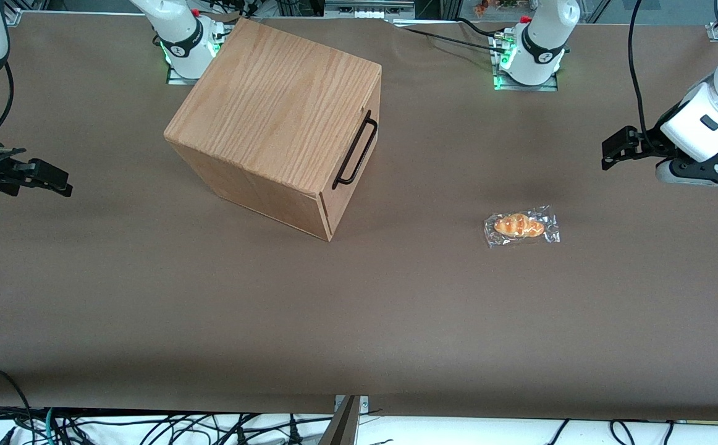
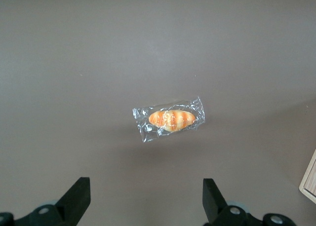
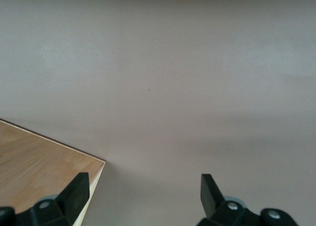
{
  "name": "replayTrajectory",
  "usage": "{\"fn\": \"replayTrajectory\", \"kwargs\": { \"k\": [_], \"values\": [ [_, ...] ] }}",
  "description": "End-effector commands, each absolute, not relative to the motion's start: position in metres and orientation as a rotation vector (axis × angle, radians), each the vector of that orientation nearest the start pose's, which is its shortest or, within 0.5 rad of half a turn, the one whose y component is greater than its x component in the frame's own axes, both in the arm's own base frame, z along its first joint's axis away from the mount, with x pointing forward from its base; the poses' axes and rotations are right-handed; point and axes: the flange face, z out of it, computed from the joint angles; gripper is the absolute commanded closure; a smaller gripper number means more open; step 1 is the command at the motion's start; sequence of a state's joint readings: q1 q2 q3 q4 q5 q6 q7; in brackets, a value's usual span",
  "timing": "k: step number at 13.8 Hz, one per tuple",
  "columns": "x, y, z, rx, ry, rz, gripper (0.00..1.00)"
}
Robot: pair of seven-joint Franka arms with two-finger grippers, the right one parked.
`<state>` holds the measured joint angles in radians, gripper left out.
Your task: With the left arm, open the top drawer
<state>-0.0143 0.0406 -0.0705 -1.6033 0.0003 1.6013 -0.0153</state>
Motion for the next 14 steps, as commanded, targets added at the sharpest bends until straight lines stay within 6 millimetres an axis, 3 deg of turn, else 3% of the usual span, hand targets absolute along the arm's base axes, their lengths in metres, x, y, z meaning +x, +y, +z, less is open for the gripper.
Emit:
{"fn": "replayTrajectory", "kwargs": {
  "k": [1,7,11,14],
  "values": [
    [0.566,-0.052,0.593,-3.134,0.144,0.108,0.00],
    [0.566,-0.066,0.591,-3.144,0.178,0.119,0.00],
    [0.576,-0.107,0.561,-3.320,0.218,0.218,0.00],
    [0.572,-0.163,0.546,-3.368,0.351,0.279,0.00]
  ]
}}
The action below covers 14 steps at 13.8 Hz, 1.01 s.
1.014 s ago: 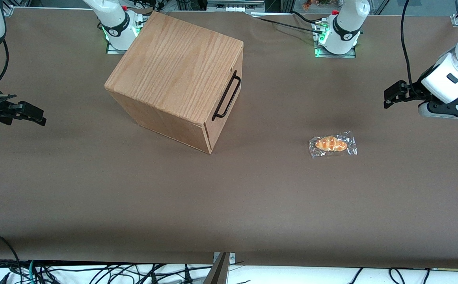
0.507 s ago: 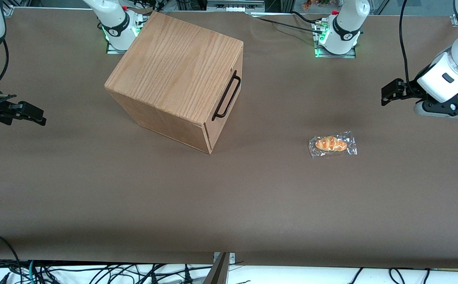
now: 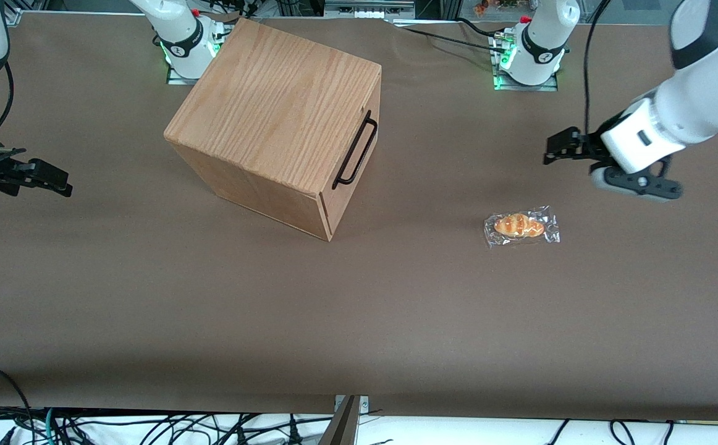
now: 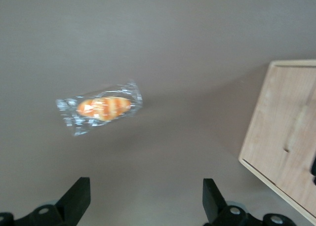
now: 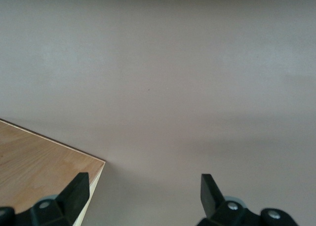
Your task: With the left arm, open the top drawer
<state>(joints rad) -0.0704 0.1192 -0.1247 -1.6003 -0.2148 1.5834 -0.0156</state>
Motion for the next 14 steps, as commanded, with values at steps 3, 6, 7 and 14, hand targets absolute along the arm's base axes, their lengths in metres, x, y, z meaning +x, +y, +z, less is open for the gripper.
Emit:
{"fn": "replayTrajectory", "kwargs": {
  "k": [3,6,7,14],
  "values": [
    [0.565,-0.235,0.543,-3.421,0.399,0.172,0.00],
    [0.554,-0.303,0.529,-3.458,0.431,0.097,0.00],
    [0.551,-0.321,0.522,-3.471,0.438,0.078,0.00],
    [0.519,-0.398,0.459,-3.488,0.526,0.009,0.00]
  ]
}}
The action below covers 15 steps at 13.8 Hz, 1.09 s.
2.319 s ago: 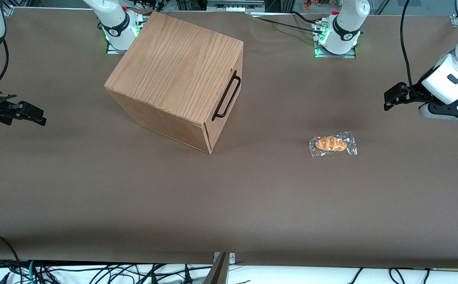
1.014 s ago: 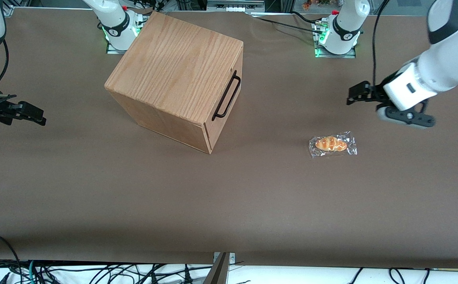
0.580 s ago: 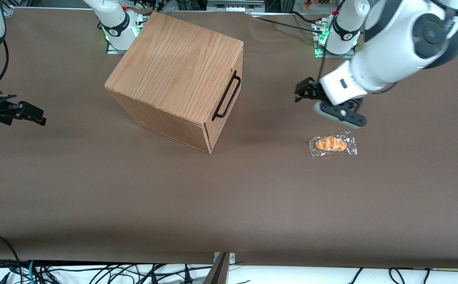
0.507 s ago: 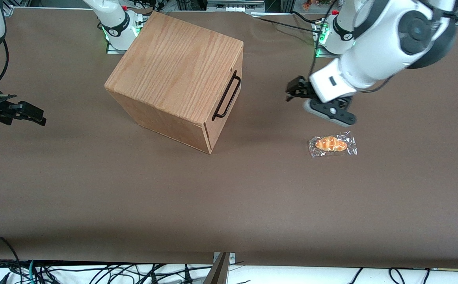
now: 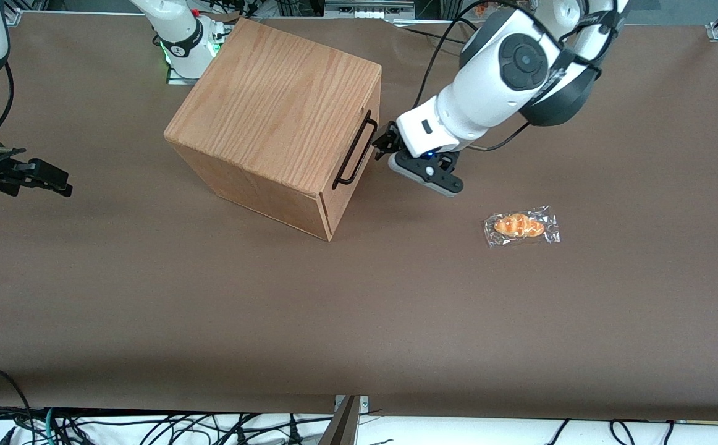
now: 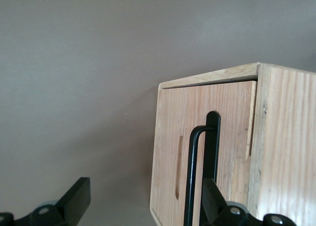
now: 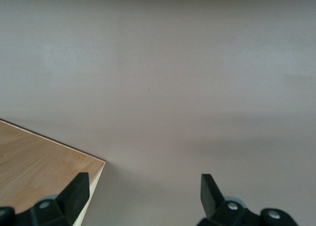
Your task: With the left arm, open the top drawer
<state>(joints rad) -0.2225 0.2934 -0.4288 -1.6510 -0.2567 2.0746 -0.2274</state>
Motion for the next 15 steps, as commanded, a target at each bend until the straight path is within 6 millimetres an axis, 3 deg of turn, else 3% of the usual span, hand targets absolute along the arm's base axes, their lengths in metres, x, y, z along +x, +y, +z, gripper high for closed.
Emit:
{"fn": "replayTrajectory", "kwargs": {
  "k": [1,9,15],
  "values": [
    [0.512,-0.407,0.455,-3.463,0.572,0.010,0.00],
    [0.484,-0.433,0.405,-3.400,0.688,-0.002,0.00],
    [0.478,-0.435,0.394,-3.342,0.744,-0.010,0.00]
  ]
}}
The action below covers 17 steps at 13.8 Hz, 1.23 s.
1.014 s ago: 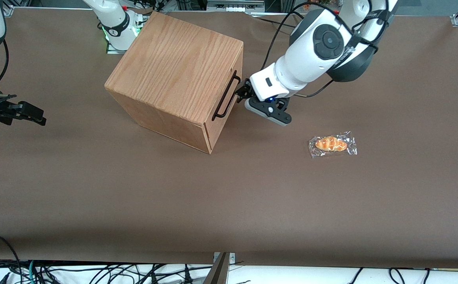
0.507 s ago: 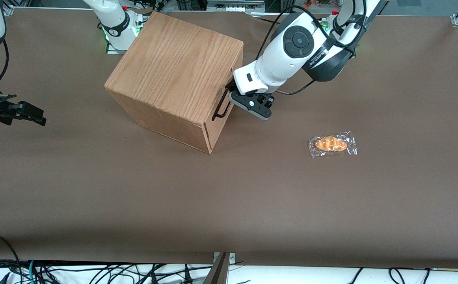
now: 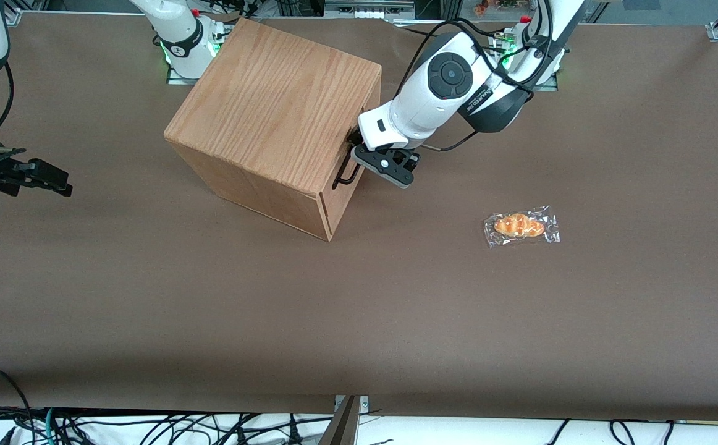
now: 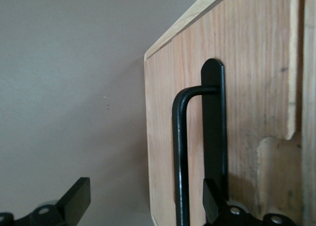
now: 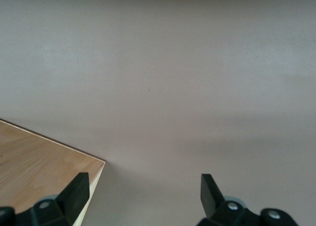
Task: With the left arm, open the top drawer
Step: 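Pull the black handle with the left gripper, sliding the drawer outward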
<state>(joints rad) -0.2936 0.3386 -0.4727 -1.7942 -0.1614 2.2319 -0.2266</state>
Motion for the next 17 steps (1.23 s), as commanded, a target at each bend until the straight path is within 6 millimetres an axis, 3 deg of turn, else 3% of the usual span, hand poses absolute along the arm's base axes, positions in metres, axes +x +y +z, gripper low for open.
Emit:
{"fn": "replayTrajectory", "kwargs": {
  "k": [1,4,8,17],
  "values": [
    [0.476,-0.435,0.387,-3.325,0.755,0.002,0.00],
    [0.474,-0.436,0.373,-3.279,0.794,0.014,0.00],
    [0.475,-0.429,0.370,-3.249,0.798,0.010,0.00],
    [0.506,-0.374,0.372,-3.224,0.663,0.083,0.00]
  ]
}}
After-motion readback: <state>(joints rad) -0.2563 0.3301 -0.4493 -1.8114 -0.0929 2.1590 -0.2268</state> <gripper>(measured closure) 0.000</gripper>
